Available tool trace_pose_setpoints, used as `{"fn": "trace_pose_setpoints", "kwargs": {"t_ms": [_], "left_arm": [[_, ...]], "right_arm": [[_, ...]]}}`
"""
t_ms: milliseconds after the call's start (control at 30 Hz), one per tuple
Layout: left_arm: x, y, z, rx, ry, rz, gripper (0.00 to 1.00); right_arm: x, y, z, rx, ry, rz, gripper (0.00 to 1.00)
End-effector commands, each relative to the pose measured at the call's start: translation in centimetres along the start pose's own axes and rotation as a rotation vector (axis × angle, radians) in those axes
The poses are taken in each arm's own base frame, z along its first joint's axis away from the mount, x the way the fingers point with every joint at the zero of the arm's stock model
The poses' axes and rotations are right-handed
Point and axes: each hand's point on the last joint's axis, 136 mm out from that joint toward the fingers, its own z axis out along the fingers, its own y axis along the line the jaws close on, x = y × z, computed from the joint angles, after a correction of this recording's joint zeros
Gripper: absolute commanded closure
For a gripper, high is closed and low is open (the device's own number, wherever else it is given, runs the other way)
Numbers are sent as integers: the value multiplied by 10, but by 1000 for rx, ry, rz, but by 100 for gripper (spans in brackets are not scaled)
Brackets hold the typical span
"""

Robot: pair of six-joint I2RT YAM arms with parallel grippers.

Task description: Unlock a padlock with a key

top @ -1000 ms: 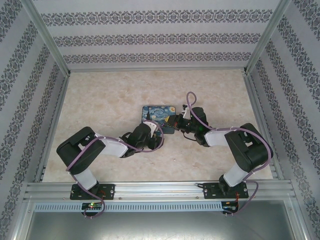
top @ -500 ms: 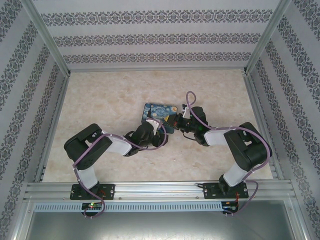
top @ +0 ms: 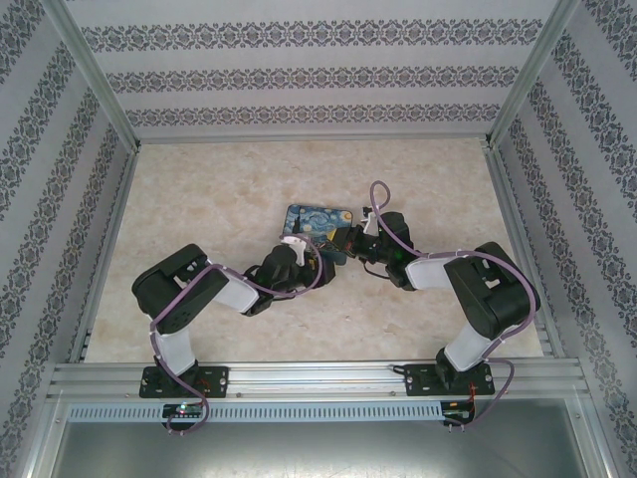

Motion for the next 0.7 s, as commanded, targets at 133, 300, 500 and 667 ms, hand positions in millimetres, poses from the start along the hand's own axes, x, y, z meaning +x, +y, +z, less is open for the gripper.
{"fn": "trace_pose_setpoints", "kwargs": {"t_ms": [133,300,500,667], "left_arm": [[-14,9,-5,15,-79,-97,37],[-12,10,-1,12,-64,-98,37],[-8,14,6,24,-69,-135,37],[-3,23,10,9,-78,-168,42]], "right_arm": [[-2,-9,3,24,-10,13,100],[-2,-11,3,25,-11,17,100],[-1,-14,3,27,-8,24,100],[0,-16,4,28,-9,28,100]]}}
